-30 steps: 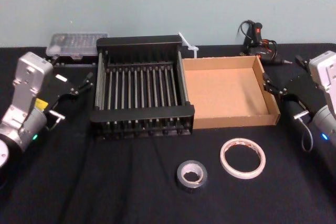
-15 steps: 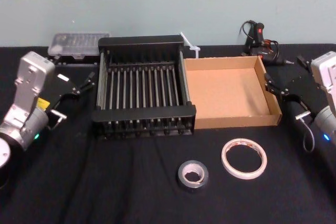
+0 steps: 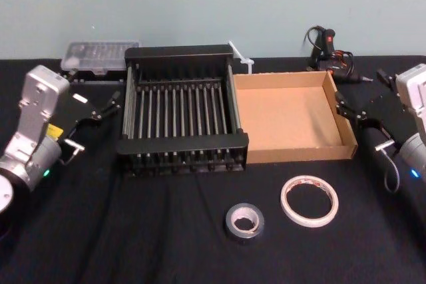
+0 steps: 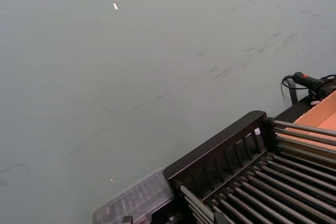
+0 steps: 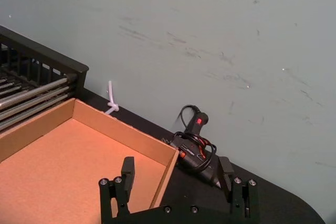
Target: Pick up the white tape and place it into the black box , Pick up the silver tape and place it into the brown box.
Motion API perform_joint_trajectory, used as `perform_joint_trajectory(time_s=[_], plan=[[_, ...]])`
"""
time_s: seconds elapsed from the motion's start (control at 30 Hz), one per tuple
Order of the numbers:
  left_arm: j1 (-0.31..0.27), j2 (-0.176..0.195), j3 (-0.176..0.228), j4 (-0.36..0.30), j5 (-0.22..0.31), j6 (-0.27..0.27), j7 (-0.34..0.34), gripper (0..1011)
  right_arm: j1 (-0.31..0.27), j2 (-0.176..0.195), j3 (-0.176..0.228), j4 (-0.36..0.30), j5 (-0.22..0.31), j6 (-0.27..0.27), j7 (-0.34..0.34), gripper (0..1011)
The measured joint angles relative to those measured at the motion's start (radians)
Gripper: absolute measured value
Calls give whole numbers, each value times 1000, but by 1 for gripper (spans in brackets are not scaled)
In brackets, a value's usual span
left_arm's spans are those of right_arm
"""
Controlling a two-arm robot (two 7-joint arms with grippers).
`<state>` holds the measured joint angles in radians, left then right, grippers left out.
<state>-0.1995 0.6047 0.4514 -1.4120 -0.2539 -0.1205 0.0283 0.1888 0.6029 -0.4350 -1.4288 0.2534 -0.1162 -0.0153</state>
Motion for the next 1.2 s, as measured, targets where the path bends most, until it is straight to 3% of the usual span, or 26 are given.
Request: perform_joint_trajectory(time_s=[0.4,0.83,1.2], plan=[[0,0,0,0,0,0,0,1001,-91,36,69,-137,47,70,27,1002],[0,0,0,0,0,0,0,1001,-273,97,186,-361,156,204,53,1002],[0,0,0,0,0,0,0,1001,-375,110,233,-454,226,298,97,1002]])
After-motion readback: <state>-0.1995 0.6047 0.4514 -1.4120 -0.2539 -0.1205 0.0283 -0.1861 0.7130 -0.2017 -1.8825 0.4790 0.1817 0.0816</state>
